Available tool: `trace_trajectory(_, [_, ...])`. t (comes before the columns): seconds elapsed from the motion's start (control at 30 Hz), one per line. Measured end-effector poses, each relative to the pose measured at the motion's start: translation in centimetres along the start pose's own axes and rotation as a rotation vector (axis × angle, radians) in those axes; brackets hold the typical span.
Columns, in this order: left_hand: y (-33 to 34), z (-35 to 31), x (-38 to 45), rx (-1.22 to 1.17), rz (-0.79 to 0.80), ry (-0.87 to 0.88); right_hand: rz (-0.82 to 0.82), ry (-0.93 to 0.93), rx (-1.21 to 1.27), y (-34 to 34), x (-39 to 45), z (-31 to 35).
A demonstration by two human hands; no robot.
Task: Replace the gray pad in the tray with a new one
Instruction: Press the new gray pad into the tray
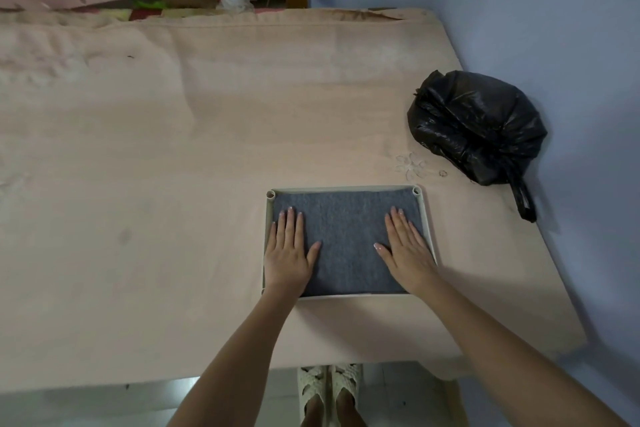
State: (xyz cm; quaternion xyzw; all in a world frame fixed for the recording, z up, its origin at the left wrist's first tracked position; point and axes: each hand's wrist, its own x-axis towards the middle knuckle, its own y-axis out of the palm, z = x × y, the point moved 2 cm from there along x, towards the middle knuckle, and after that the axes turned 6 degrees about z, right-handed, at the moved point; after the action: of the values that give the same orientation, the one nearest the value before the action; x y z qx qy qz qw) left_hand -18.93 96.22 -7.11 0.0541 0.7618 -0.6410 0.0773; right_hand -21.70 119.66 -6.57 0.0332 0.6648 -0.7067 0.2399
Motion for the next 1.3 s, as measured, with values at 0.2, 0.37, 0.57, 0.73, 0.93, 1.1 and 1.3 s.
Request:
trace_trajectory(0.2, [-0.1,0.1,0.2,0.107,0.07,-0.04,-0.044,0.084,0.009,0.0,-0.2,0.1])
trace_trajectory(0.37, [-2.3,1.6,-3.1,0.104,-0.085,-0.003,-0.318,0.082,0.147,-2.1,-3.5,-0.4])
trace_trajectory(0.57, [-0.5,2.0,-6.0,-0.058,-0.033,-0.098,-0.265,0.269,0.228,-0.7,-5.4,-1.3])
trace_trajectory(0.73, [-0.7,3.2,-5.3,-0.057,-0.04,-0.119,-0.273,0.272,0.22,-0.7,-4.7,-0.5])
trace_trajectory(0.93, [-1.3,4.0,-4.6,-0.046,-0.035,-0.092,-0.285,0.288,0.216,-0.6,-4.6,0.5])
trace_trajectory(1.1, [-1.4,3.8,-4.7,-0.055,-0.036,-0.088,-0.279,0.292,0.245,-0.7,-4.5,0.4])
trace_trajectory(1.3, [-1.3,3.9,-4.8,-0.04,-0.007,-0.098,-0.258,0.309,0.214,-0.7,-4.7,0.5])
